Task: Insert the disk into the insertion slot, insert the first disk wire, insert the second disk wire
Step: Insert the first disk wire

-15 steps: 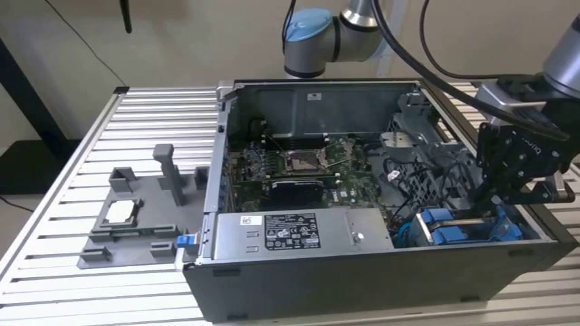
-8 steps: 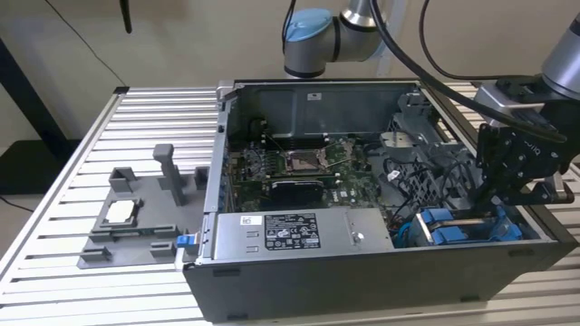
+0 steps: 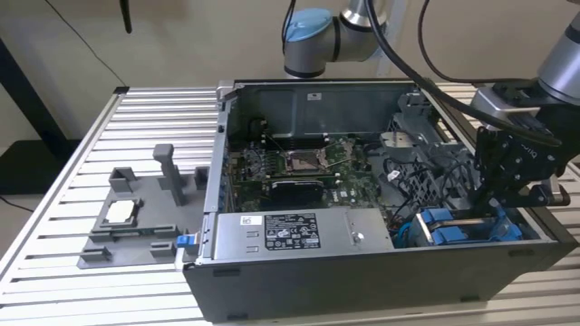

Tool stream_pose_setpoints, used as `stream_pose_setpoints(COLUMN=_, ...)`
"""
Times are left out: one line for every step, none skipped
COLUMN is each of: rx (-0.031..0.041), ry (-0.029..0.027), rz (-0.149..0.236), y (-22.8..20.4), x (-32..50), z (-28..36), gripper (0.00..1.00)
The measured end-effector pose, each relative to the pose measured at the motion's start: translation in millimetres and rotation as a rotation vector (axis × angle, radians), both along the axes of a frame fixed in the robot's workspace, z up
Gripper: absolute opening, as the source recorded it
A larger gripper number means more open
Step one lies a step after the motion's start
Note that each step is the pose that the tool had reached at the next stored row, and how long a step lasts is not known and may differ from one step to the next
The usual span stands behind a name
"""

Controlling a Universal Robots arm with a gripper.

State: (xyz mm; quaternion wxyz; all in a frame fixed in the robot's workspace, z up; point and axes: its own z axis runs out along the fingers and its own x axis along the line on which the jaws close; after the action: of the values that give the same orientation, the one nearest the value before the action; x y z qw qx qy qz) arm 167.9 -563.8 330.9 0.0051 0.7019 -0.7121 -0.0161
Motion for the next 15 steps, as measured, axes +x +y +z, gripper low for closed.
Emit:
stream_pose_setpoints(rx=0.0, ry=-0.0001, rz=0.0, y=0.0, x=0.0, z=0.0, gripper=0.19)
stream_pose_setpoints(rx=0.0001, ry=-0.0001, rz=0.0, y=0.0, x=0.0, z=0.0, gripper=0.19)
stream_pose_setpoints(rx=0.0001, ry=0.0, rz=0.0, y=0.0, x=0.0, z=0.0, gripper=0.19)
stream_pose_setpoints(rx=0.0011, ry=0.0, rz=0.0, y=0.1, x=0.0, z=-0.3, gripper=0.19)
stream_pose_setpoints(rx=0.0016, ry=-0.0001, rz=0.0, y=0.1, x=0.0, z=-0.7, gripper=0.2)
stream_pose_setpoints(rx=0.0017, ry=0.0, rz=0.0, y=0.0, x=0.0, z=-0.9, gripper=0.2)
stream_pose_setpoints(rx=0.001, ry=0.0, rz=0.0, y=0.0, x=0.0, z=-0.5, gripper=0.27)
stream_pose_setpoints(rx=0.0001, ry=0.0, rz=0.0, y=0.0, x=0.0, z=0.0, gripper=0.27)
stream_pose_setpoints(rx=-0.0002, ry=-0.0001, rz=0.0, y=0.0, x=0.0, z=1.0, gripper=0.27)
stream_pose_setpoints(rx=-0.0001, ry=0.0, rz=0.0, y=0.0, x=0.0, z=3.6, gripper=0.27)
stream_pose_setpoints(rx=0.0001, ry=0.0, rz=0.0, y=0.0, x=0.0, z=7.2, gripper=0.27)
stream_pose_setpoints(rx=-0.0001, ry=0.0, rz=0.0, y=0.0, x=0.0, z=11.1, gripper=0.27)
stream_pose_setpoints(rx=0.0003, ry=0.0, rz=0.0, y=0.0, x=0.0, z=15.2, gripper=0.27)
stream_pose_setpoints(rx=-0.0001, ry=0.0, rz=0.0, y=0.0, x=0.0, z=19.7, gripper=0.27)
stream_pose_setpoints(rx=0.0, ry=-0.0001, rz=0.0, y=0.0, x=0.0, z=23.6, gripper=0.27)
